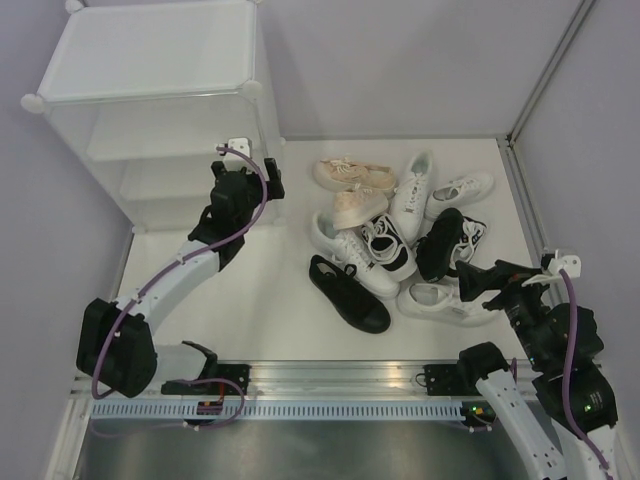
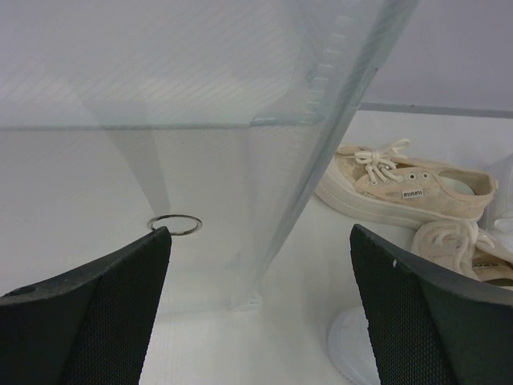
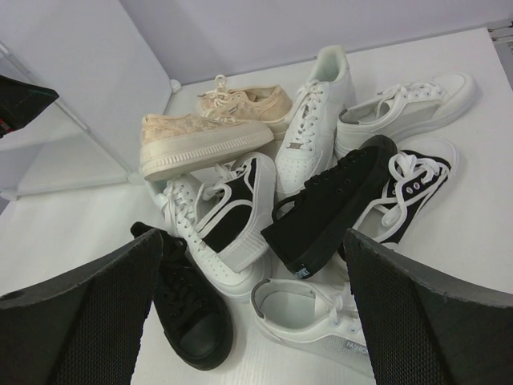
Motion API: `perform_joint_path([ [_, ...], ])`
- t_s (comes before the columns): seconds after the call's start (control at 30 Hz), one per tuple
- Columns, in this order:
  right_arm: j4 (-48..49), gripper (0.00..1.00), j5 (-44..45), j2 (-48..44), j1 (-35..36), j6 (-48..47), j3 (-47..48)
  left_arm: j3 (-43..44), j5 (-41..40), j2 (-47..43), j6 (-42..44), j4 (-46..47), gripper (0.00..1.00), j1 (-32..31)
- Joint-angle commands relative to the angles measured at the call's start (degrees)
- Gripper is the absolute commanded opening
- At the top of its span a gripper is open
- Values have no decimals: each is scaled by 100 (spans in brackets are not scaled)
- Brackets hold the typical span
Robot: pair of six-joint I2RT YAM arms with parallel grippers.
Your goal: Place and organize the shoes in the shoe cabinet
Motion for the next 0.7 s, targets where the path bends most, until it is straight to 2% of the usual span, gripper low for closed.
perform_joint_path([
  [0.0,178,98,132,-111,35,-6,-27,198,-156,93,-46,239,95,-29],
  [0.67,46,98,97,-313,26,-6,26,690,503,146,-222,-252,95,-12],
])
